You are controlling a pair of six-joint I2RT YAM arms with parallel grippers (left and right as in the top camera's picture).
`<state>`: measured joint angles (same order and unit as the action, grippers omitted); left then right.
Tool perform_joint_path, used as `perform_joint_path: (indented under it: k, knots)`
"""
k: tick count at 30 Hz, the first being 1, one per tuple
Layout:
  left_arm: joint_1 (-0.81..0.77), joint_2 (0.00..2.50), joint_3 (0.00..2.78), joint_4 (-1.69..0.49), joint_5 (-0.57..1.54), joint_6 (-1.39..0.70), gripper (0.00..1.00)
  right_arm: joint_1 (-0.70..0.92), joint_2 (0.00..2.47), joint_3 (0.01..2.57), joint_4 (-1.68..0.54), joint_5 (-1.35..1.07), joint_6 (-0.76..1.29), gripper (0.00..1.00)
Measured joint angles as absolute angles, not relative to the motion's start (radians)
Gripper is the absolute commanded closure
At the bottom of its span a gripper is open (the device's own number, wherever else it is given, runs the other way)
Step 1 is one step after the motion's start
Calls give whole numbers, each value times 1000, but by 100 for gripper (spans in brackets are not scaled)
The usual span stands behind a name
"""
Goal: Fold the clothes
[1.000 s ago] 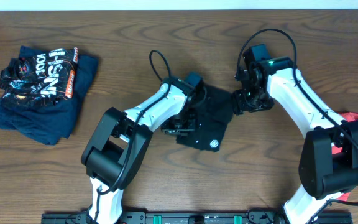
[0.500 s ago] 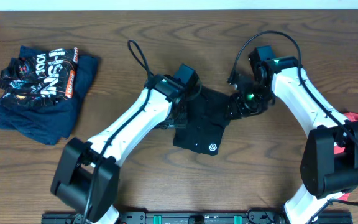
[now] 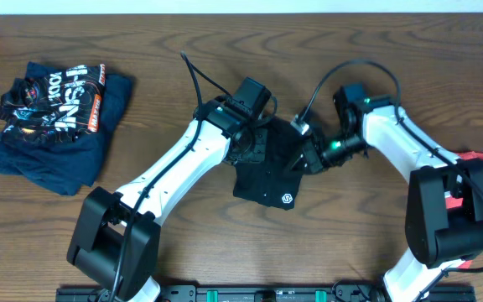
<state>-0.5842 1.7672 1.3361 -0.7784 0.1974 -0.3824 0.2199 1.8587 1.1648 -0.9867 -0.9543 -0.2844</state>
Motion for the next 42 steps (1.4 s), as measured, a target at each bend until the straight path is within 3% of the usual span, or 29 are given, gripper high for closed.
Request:
perform_joint_path:
  k: [15,25,29,35,37,38,42]
  knots:
    - [-583,1774,1010,-396,241,-373,61,257,1994,1021,-698,-842,-143,91]
    - [-570,1765,989,-373,244,-411,55,194,2016,1022,-655,-867,-57,88]
    - [-569,1763,990,-382,257,-430,54,141,2016,1046,-670,-846,-42,82]
    - [-562,1678,971,-424,351,-452,37,46,2023,1173,-765,-689,-44,78]
    - [-562,1605,968,-416,363,-430,6,25,2024,1217,-812,-633,-48,78]
    - [-560,1557,968,-406,358,-421,0,16,2024,1238,-838,-609,-52,78]
    - [-529,1373,973,-391,276,-398,2,10,2021,1302,-893,-556,-58,73]
